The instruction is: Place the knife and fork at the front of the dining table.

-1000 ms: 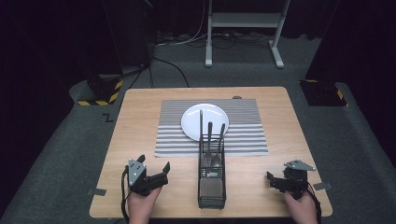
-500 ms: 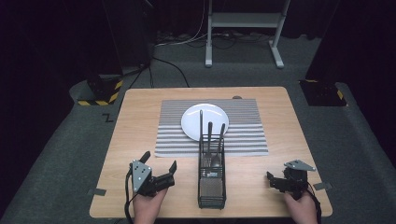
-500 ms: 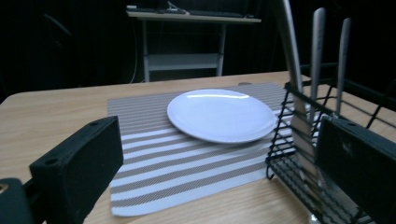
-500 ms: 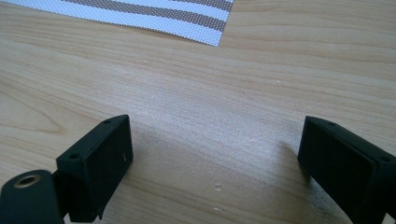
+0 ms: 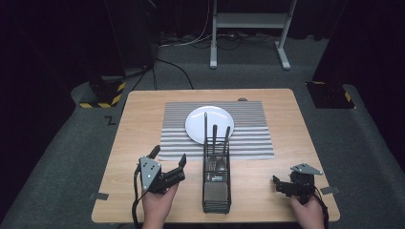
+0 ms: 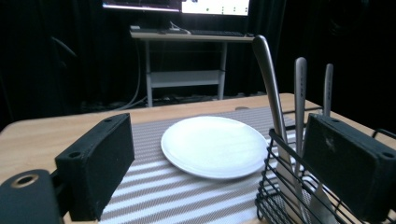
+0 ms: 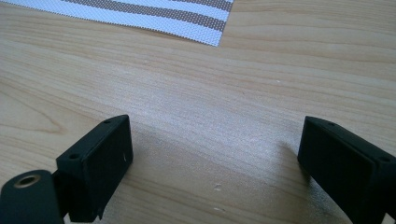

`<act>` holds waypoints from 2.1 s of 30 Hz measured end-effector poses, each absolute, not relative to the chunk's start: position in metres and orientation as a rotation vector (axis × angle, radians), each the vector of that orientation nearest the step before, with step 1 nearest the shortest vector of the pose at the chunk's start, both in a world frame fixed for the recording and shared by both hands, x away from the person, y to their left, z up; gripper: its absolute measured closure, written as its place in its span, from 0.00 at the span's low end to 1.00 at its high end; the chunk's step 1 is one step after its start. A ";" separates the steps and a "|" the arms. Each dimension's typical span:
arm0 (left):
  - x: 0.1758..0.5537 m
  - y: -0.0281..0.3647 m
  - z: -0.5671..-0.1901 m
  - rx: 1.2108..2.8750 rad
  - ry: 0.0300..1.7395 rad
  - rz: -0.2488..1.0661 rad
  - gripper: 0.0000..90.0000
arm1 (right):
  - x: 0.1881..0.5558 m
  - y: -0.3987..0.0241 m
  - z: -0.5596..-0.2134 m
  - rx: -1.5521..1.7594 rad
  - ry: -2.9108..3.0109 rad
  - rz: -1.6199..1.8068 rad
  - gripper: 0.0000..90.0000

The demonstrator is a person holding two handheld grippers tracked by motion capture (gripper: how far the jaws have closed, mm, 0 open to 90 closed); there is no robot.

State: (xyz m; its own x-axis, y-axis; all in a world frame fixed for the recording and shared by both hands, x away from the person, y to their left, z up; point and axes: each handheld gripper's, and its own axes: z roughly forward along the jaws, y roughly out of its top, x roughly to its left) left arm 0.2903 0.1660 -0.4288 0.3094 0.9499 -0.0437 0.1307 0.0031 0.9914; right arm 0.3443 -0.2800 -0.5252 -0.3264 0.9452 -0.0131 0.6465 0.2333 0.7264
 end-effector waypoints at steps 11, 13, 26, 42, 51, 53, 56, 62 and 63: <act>0.313 0.142 -0.418 1.462 1.042 0.886 0.17 | 0.344 -0.280 -0.525 1.456 2.058 0.875 0.11; 0.323 0.133 -0.418 1.473 1.036 0.873 0.17 | 0.344 -0.280 -0.525 1.456 2.059 0.875 0.11; 0.362 0.102 -0.414 1.499 1.048 0.813 0.41 | 0.344 -0.280 -0.525 1.454 2.061 0.877 0.11; 0.374 0.084 -0.424 1.593 1.080 0.813 0.74 | 0.343 -0.281 -0.525 1.458 2.062 0.875 0.11; 0.375 0.078 -0.428 1.594 1.098 0.813 0.84 | 0.343 -0.281 -0.525 1.454 2.063 0.871 0.11; 0.375 0.078 -0.427 1.590 1.103 0.806 0.85 | 0.343 -0.281 -0.525 1.454 2.063 0.871 0.11; 0.375 0.078 -0.428 1.587 1.107 0.811 0.85 | 0.343 -0.281 -0.525 1.454 2.064 0.871 0.11; 0.375 0.077 -0.427 1.578 1.116 0.806 0.86 | 0.343 -0.281 -0.525 1.454 2.064 0.871 0.11; 0.375 0.077 -0.427 1.576 1.117 0.803 0.86 | 0.343 -0.281 -0.525 1.453 2.064 0.871 0.11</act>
State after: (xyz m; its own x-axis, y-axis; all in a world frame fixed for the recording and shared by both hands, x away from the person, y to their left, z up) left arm 0.3748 0.0771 -0.4274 0.3520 0.9355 -0.0299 0.2694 -0.0706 0.9604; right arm 0.3429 -0.2810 -0.5249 -0.3309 0.9436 -0.0153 0.6473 0.2387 0.7239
